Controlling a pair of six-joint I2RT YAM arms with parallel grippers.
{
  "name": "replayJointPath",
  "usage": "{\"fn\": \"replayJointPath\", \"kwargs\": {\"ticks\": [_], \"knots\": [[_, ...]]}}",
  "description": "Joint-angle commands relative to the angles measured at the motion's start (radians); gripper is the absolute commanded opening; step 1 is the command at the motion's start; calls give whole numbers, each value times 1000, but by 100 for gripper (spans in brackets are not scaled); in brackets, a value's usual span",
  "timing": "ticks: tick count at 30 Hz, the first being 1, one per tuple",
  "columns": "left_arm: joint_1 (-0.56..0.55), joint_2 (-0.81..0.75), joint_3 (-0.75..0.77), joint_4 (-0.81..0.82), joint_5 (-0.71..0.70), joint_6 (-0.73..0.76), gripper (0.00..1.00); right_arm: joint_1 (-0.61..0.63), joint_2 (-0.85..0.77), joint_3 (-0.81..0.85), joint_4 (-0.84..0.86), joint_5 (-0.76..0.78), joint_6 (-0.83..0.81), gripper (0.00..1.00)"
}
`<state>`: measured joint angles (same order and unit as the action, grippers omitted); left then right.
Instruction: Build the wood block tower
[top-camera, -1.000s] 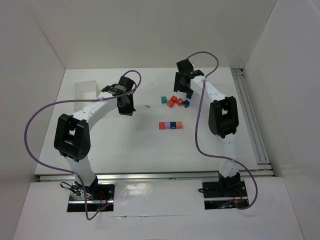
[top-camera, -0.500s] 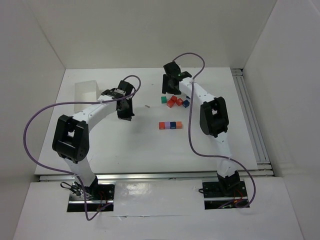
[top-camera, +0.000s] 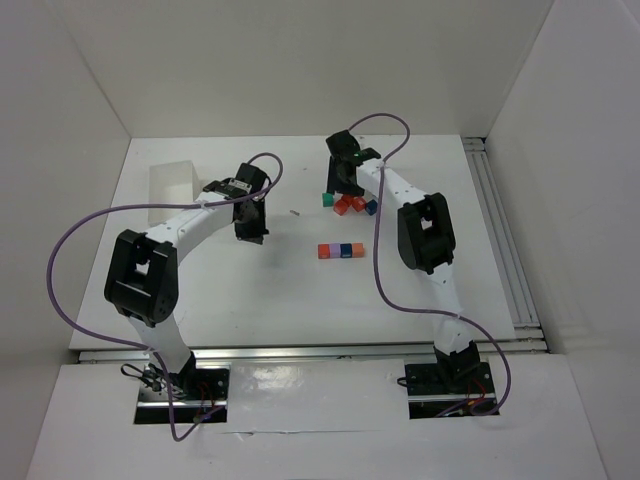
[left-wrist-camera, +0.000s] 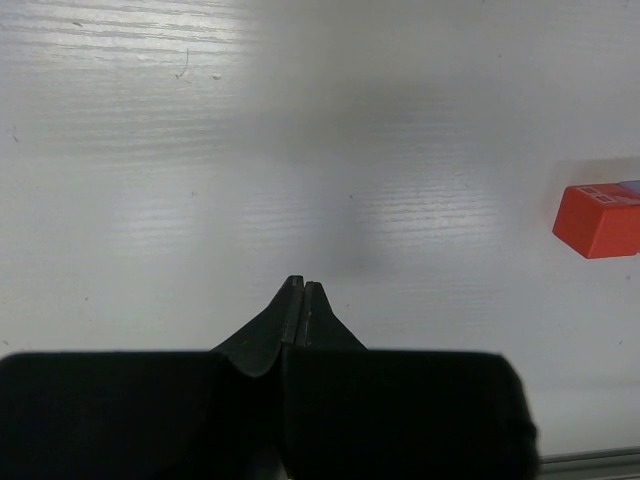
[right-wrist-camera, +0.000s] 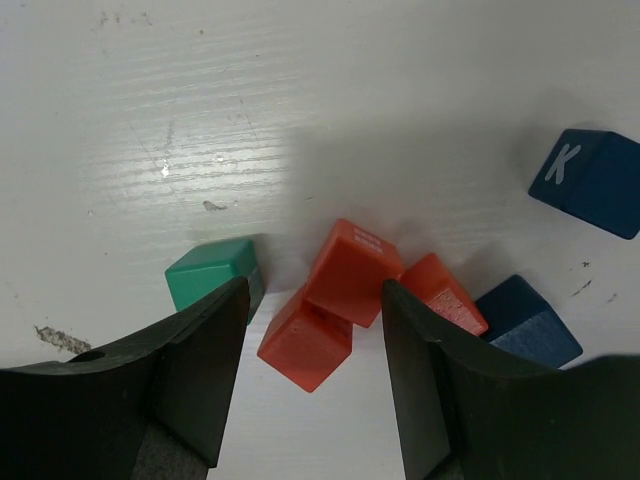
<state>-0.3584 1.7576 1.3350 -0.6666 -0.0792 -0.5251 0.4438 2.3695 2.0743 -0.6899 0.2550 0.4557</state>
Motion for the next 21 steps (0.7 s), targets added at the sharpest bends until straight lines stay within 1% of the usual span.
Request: {"fn": "replayJointPath", "kwargs": {"ticks": [1,3,15,17,21], "knots": [[4,-41,0,10,16,16,0,6,-13,-10,-39,29,24,63],[4,-41,0,19,16,16,0,6,-13,12,-49,38,35,63],[4,-32,0,19,25,16,0,6,0,0,-49,40,46,62],[4,-32,0,19,35,16,0,6,19,44,-66,40,46,62],[4,-32,-10,19,35,16,0,6,48,81,-77,40,57,62]]}}
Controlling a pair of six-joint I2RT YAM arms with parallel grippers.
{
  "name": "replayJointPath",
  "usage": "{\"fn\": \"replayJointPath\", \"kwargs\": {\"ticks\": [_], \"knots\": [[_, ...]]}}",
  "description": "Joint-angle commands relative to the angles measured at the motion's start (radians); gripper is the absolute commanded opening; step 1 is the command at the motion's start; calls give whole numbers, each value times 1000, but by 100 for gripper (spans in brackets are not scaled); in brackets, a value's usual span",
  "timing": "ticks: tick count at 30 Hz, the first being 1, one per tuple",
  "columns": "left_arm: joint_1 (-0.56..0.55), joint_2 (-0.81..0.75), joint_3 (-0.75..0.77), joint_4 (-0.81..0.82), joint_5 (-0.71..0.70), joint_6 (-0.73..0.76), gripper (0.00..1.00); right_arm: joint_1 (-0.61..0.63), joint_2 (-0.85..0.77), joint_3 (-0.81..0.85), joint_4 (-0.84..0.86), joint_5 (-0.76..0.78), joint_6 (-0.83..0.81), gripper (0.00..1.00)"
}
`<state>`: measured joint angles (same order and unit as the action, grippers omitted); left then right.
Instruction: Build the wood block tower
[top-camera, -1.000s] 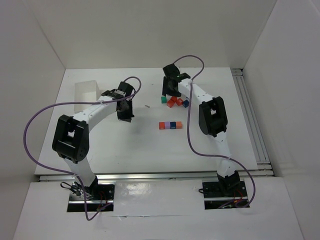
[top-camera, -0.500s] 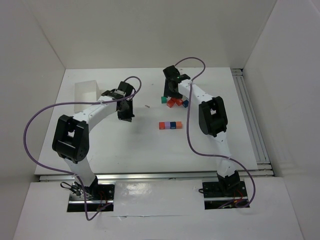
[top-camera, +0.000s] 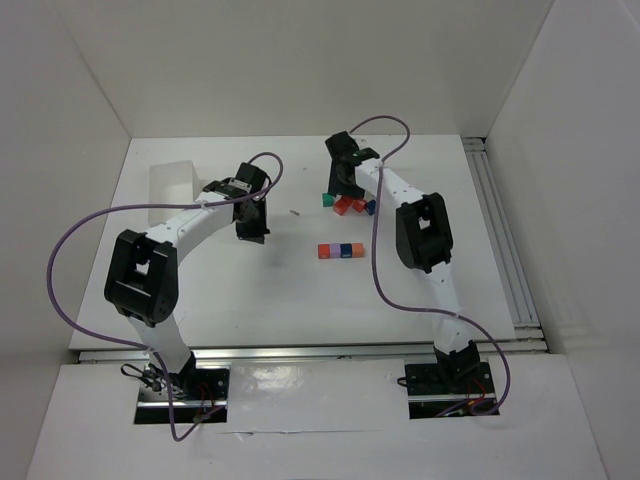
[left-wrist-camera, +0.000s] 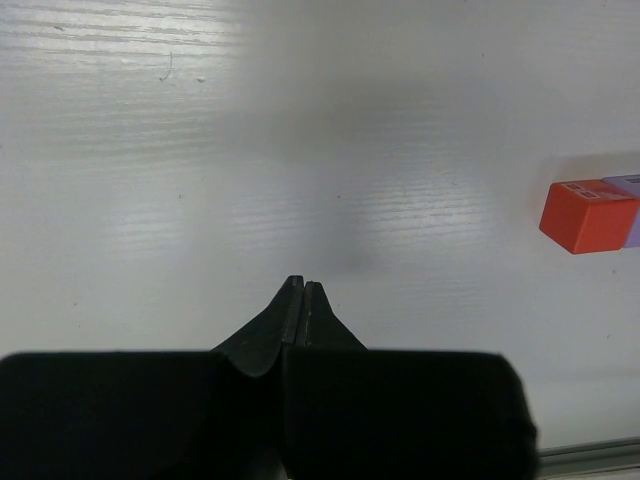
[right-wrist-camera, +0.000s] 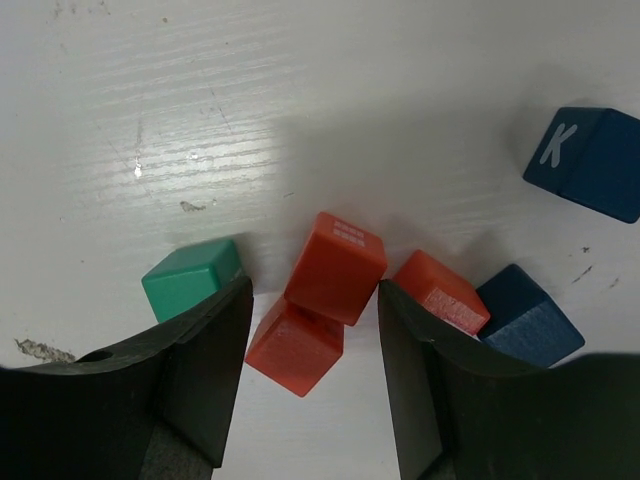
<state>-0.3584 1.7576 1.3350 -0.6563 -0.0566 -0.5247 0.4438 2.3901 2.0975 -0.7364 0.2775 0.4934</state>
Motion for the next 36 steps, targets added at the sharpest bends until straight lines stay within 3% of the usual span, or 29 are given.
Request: {"fn": "replayJointPath", "kwargs": {"ticks": [1,7,12,21,23,30,36], "knots": [[4,-32,-10,9,12,15,0,-4,37,74,-31,17,19,60],[4,-32,-10,9,3,25,0,-4,57,99,-41,6,19,54],[4,-41,-10,9,3,25,0,-4,46,99,-41,6,19,43],[4,-50,-10,9,-6,25,0,-13,-159,135,-38,-38,-45,39],[4,-50,-10,9,-6,25,0,-1,-247,76,-38,-17,-46,39],[32,-61,0,0,-15,34,0,68,-569,-501,34,8,-9,39],[52,-61,9,0,-6,34,0,141,-625,-642,25,8,57,39]]}}
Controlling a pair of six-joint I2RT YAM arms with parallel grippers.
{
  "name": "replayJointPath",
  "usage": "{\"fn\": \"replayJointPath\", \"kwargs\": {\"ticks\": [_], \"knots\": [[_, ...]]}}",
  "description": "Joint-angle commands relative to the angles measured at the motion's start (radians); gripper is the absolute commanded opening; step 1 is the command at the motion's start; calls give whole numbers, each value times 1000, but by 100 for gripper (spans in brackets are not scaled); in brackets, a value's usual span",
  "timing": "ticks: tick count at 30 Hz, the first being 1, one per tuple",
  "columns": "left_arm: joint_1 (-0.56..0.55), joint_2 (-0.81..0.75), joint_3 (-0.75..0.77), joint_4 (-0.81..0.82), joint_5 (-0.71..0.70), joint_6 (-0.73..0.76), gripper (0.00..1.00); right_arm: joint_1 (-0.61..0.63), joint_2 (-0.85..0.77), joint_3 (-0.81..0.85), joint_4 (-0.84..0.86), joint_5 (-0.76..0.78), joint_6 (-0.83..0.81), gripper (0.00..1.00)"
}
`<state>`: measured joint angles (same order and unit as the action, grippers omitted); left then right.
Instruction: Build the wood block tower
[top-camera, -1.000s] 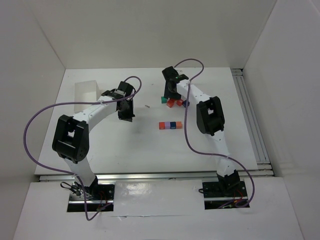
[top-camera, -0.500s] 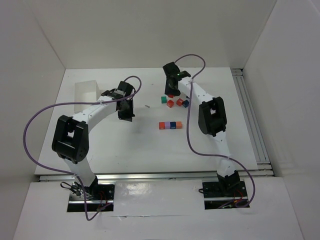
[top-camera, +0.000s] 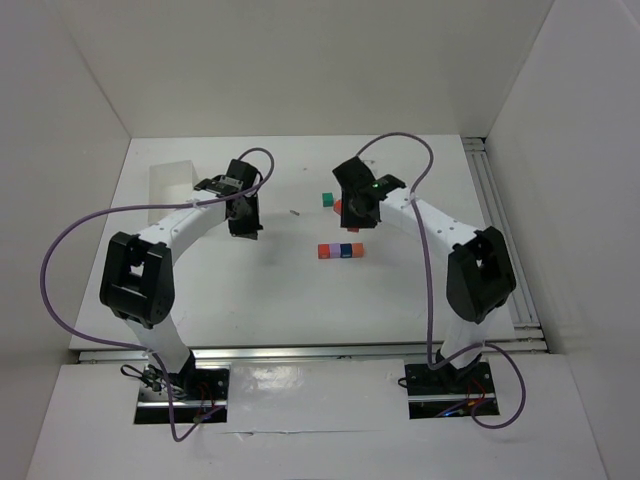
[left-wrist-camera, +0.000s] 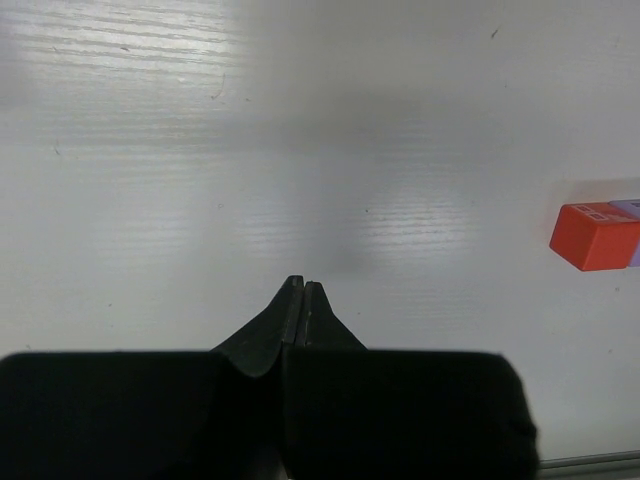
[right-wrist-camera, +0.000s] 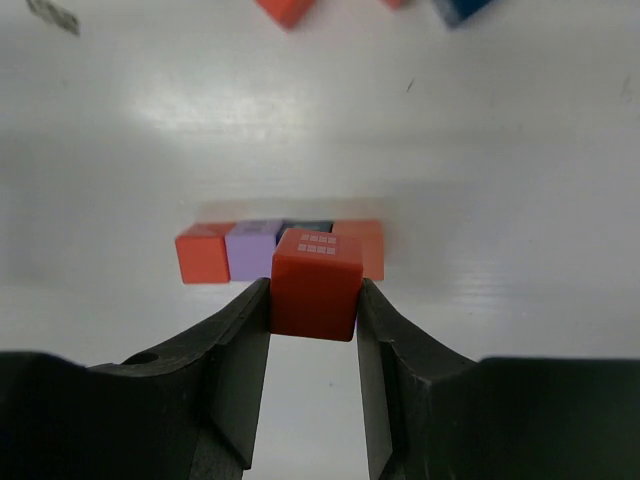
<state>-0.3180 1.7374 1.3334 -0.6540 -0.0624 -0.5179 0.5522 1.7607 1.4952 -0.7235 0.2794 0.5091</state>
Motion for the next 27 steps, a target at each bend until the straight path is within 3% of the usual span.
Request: {"fn": "replayJointPath", "kwargs": {"ticks": [1,13,27], "knots": [[11,-41,10,-3,-1,36,0,41,5,-50,12,6,51,39],[11,-41,10,7,9,36,0,64,114,-20,-7,7,42,39],[11,-41,10,7,18,27,0,74,125,-49,-7,17,42,39]]}}
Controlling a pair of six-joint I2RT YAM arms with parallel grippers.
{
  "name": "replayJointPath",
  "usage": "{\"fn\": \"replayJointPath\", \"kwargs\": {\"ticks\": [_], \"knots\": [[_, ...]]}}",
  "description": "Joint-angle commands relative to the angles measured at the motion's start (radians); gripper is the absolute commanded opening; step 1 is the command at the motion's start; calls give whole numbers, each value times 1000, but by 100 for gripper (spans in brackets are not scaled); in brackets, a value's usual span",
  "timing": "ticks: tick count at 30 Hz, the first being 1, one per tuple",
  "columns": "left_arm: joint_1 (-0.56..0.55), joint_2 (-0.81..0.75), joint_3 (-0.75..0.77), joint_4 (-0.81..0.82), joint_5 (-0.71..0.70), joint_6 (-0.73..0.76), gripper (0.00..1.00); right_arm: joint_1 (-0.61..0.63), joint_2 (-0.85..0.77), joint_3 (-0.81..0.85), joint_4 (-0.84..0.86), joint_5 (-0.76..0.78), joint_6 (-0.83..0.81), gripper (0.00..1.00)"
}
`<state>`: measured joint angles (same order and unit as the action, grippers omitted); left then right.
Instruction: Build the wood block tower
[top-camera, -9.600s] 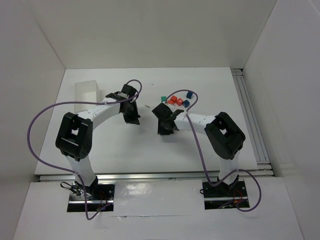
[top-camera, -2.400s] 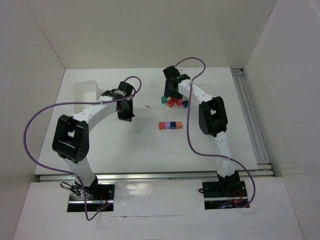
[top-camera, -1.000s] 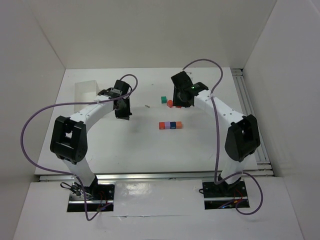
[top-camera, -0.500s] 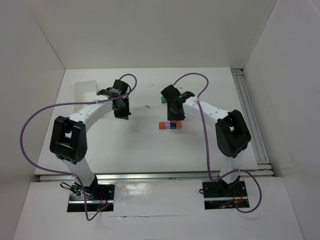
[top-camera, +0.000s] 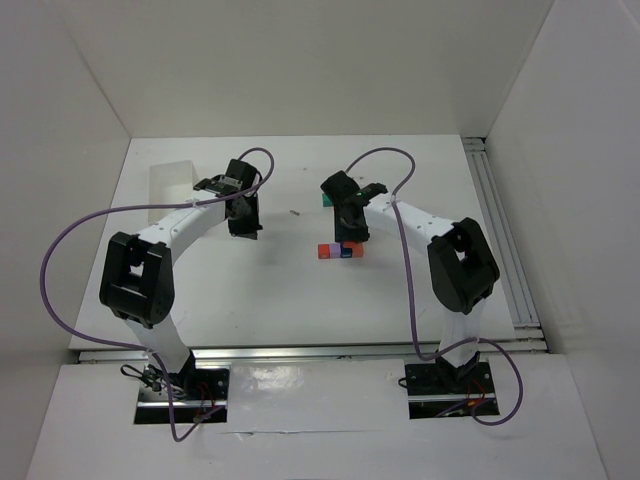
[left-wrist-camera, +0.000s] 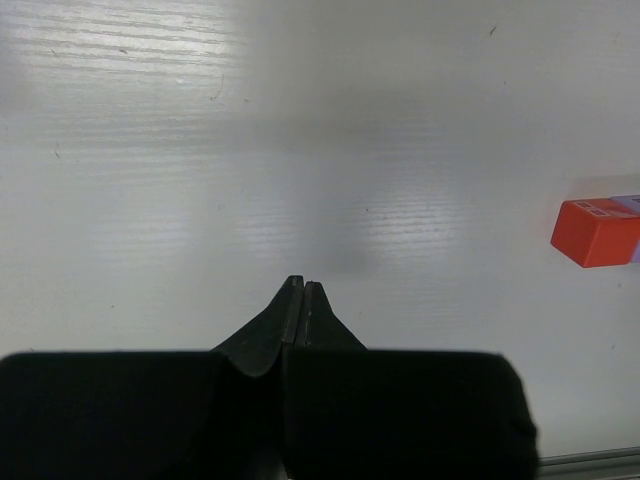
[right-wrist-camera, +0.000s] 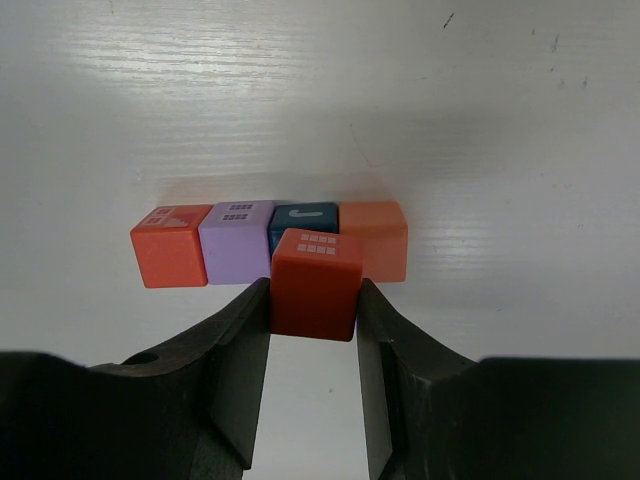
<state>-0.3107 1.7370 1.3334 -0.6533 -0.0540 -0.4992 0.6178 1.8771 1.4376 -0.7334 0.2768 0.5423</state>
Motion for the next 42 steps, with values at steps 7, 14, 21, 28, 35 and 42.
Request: {"fn": "replayJointPath", "kwargs": {"ticks": [7,14,21,28,35,42], "knots": [[4,-40,1,6,9,8,0,8,28,9,3,19,8,39],[4,-40,1,15,9,8,0,8,28,-2,3,30,8,43],[4,-40,1,15,9,8,0,8,28,7,-6,41,8,56],[4,-40,1,15,19,8,0,8,8,67,-38,79,-2,59],[4,-40,1,15,19,8,0,-44,86,246,-43,90,-39,59],[4,-40,10,15,19,8,0,-108,292,461,-44,52,-16,59]]}}
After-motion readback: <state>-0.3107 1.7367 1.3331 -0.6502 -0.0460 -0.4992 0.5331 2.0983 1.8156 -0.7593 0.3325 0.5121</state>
